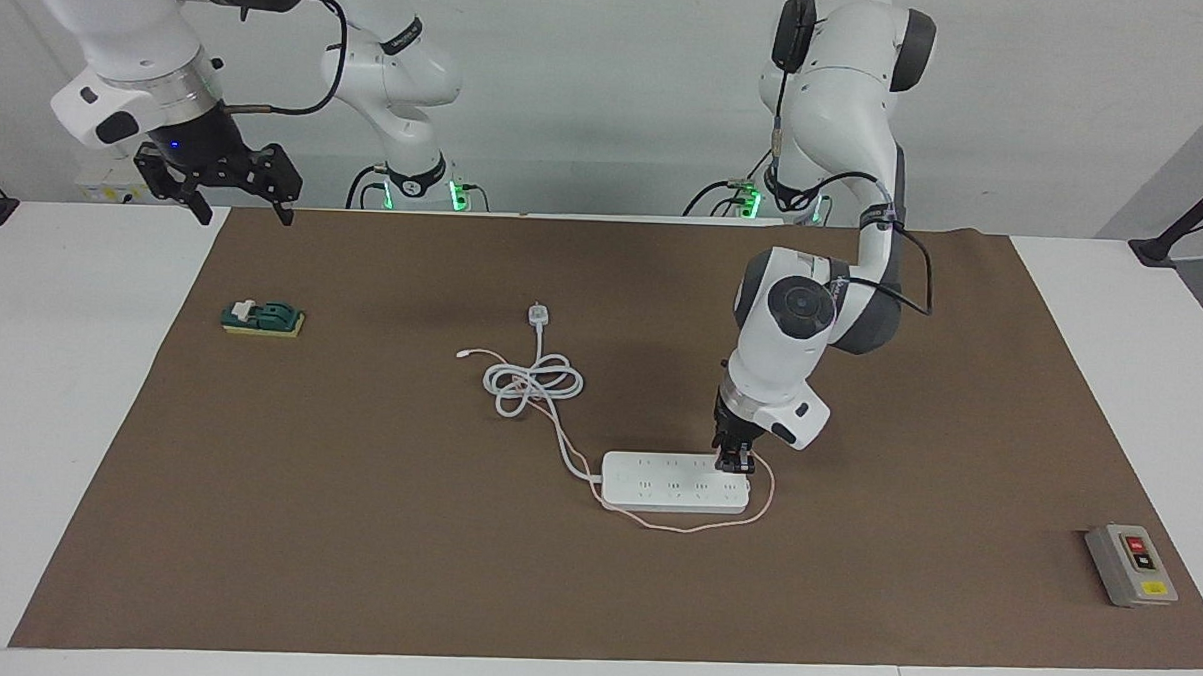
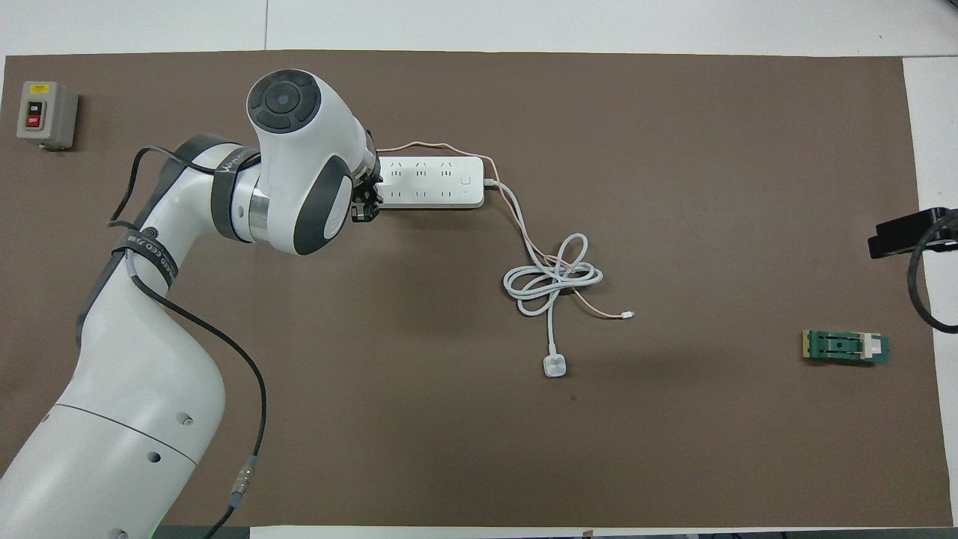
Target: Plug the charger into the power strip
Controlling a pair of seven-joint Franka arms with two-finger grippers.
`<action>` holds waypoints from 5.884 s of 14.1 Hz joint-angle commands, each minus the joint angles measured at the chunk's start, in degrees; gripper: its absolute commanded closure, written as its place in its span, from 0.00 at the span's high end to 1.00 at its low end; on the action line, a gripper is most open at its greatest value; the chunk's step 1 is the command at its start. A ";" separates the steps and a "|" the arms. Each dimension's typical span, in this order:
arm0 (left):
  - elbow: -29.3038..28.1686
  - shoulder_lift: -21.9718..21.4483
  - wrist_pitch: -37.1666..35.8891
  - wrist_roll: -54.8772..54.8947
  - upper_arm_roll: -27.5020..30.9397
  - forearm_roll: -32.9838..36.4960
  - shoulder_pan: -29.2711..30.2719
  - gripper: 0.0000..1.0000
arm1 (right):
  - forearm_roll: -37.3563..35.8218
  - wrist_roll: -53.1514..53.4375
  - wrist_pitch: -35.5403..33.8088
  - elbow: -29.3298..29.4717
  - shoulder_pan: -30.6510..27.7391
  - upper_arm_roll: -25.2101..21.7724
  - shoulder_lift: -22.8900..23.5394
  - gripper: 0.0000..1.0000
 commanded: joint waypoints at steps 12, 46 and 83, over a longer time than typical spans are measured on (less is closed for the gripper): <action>2.54 3.58 -5.41 2.18 0.38 0.08 -0.03 0.00 | 0.89 0.81 0.57 -1.19 -1.05 0.68 -0.94 1.00; 6.93 -13.54 -25.18 47.14 0.99 0.25 10.15 1.00 | 0.89 0.72 0.48 -1.19 -1.05 0.68 -0.94 1.00; -7.57 -33.60 -29.33 111.52 -0.06 9.39 18.96 1.00 | 0.89 0.81 0.48 -1.19 -1.05 0.68 -1.02 1.00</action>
